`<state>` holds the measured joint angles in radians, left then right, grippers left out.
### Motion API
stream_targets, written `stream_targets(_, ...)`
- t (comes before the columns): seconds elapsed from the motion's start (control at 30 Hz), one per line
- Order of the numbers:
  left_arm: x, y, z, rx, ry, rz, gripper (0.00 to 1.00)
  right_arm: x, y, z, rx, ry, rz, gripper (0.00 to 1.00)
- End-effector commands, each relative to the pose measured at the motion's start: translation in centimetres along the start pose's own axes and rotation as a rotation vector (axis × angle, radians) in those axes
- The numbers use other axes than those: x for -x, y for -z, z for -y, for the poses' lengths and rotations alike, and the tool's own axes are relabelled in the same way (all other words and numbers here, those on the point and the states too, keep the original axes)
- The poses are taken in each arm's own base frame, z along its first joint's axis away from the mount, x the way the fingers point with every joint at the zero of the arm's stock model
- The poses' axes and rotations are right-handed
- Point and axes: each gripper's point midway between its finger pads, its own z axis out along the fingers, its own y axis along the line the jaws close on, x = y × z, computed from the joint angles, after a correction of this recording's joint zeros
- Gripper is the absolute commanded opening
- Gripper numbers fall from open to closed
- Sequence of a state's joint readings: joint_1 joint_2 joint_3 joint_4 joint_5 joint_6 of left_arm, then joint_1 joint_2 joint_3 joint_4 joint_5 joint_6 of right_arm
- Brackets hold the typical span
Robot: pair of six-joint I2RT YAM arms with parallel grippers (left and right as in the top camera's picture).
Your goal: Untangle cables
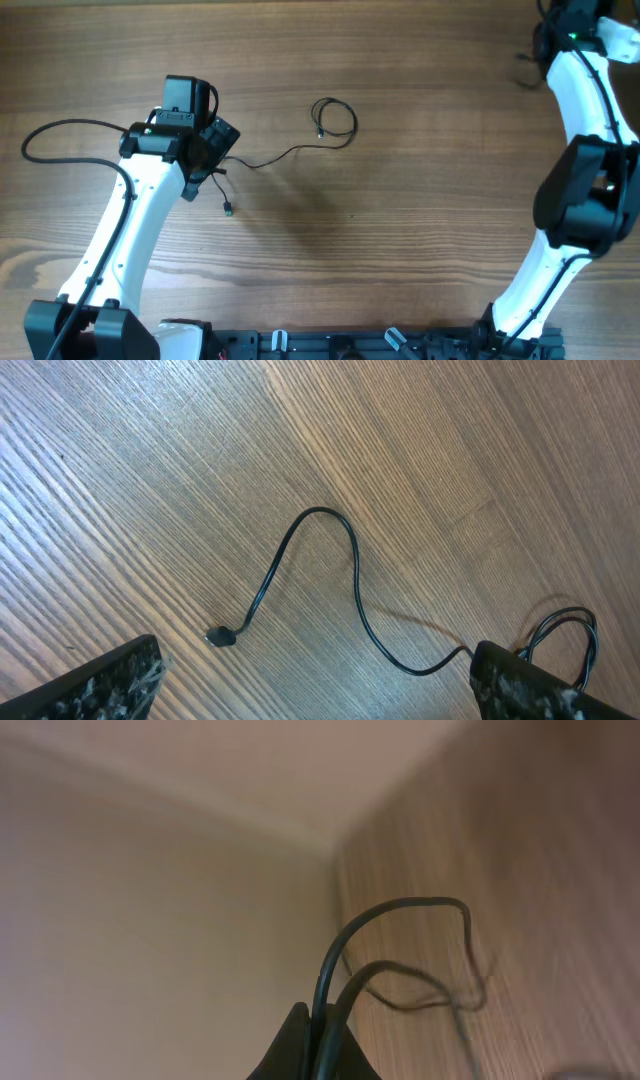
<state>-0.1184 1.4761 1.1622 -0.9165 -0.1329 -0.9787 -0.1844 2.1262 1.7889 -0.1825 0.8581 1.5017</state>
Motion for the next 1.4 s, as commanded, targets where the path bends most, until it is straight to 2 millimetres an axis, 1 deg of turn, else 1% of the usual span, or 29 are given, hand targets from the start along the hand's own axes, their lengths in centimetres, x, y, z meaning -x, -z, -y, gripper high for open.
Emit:
stream_targets(0.0,0.4,0.4,0.1,-0.009,0.003,0.014,1.00,8.7,5.4,-5.4,0.060,0.001,0.208,0.04)
stream_targets(0.1,0.4,0.4,0.1,-0.009,0.003,0.014,1.00,12.9,9.5,-8.0,0.094,-0.041,0.206,0.04)
stream_targets(0.17,0.4,0.4,0.1,-0.009,0.003,0.014,1.00,13.7,11.2,-9.3,0.129,-0.065,0.157,0.05)
stream_targets(0.23,0.4,0.4,0.1,-0.009,0.003,0.014,1.00,12.7,12.6,-10.3,0.165,-0.058,0.021,0.04)
stream_targets(0.27,0.4,0.4,0.1,-0.009,0.003,0.014,1.00,11.9,12.8,-10.5,0.176,-0.052,-0.035,0.05)
stream_targets(0.33,0.4,0.4,0.1,-0.009,0.003,0.014,1.00,9.5,13.0,-10.9,0.199,-0.036,-0.167,0.04)
stream_targets(0.4,0.4,0.4,0.1,-0.009,0.003,0.014,1.00,8.1,13.0,-10.7,0.201,-0.021,-0.229,0.05)
stream_targets(0.47,0.4,0.4,0.1,-0.009,0.003,0.014,1.00,7.6,12.4,-10.3,0.189,-0.026,-0.221,0.04)
stream_targets(0.53,0.4,0.4,0.1,-0.009,0.003,0.014,1.00,7.6,11.0,-9.7,0.165,-0.084,-0.171,0.05)
stream_targets(0.6,0.4,0.4,0.1,-0.009,0.003,0.014,1.00,7.4,9.0,-8.8,0.144,-0.112,-0.103,0.04)
stream_targets(0.67,0.4,0.4,0.1,-0.009,0.003,0.014,1.00,6.1,6.0,-7.9,0.142,-0.139,-0.070,0.05)
stream_targets(0.73,0.4,0.4,0.1,-0.009,0.003,0.014,1.00,5.1,3.8,-7.6,0.160,-0.166,-0.061,0.05)
stream_targets(0.77,0.4,0.4,0.1,-0.009,0.003,0.014,1.00,4.6,2.4,-7.1,0.164,-0.176,-0.058,0.04)
stream_targets(0.83,0.4,0.4,0.1,-0.009,0.003,0.014,1.00,3.6,0.1,-5.6,0.140,-0.164,-0.076,0.05)
stream_targets(0.9,0.4,0.4,0.1,-0.009,0.003,0.014,1.00,2.3,-2.5,-3.5,0.105,-0.141,-0.120,0.04)
stream_targets(0.93,0.4,0.4,0.2,-0.009,0.003,0.014,1.00,1.2,-4.2,-2.0,0.083,-0.127,-0.156,0.05)
stream_targets(1.0,0.4,0.4,0.2,-0.009,0.003,0.014,1.00,-0.4,-5.9,0.0,0.054,-0.104,-0.224,0.06)
stream_targets(1.03,0.4,0.4,0.1,-0.009,0.003,0.014,1.00,-1.6,-6.7,1.2,0.040,-0.078,-0.277,0.06)
stream_targets(1.07,0.4,0.4,0.1,-0.009,0.004,0.014,1.00,-3.3,-7.5,2.0,0.062,0.021,-0.359,0.05)
stream_targets(1.13,0.4,0.4,0.1,-0.009,0.003,0.014,1.00,-6.3,-8.1,2.6,0.171,0.256,-0.470,0.05)
stream_targets(1.17,0.4,0.4,0.1,-0.009,0.003,0.014,1.00,-6.8,-8.4,3.1,0.184,0.316,-0.475,0.05)
stream_targets(1.2,0.4,0.4,0.1,-0.009,0.003,0.014,1.00,-6.8,-8.6,3.6,0.169,0.332,-0.464,0.08)
stream_targets(1.23,0.4,0.4,0.1,-0.009,0.003,0.014,1.00,-6.7,-8.8,4.0,0.155,0.336,-0.454,0.16)
stream_targets(1.3,0.4,0.4,0.1,-0.009,0.003,0.014,1.00,-6.4,-8.9,4.0,0.151,0.335,-0.436,0.21)
stream_targets(1.33,0.4,0.4,0.1,-0.009,0.003,0.014,1.00,-6.3,-9.0,4.0,0.148,0.337,-0.436,0.34)
stream_targets(1.37,0.4,0.4,0.1,-0.009,0.003,0.014,1.00,-6.3,-9.0,4.4,0.137,0.343,-0.439,0.73)
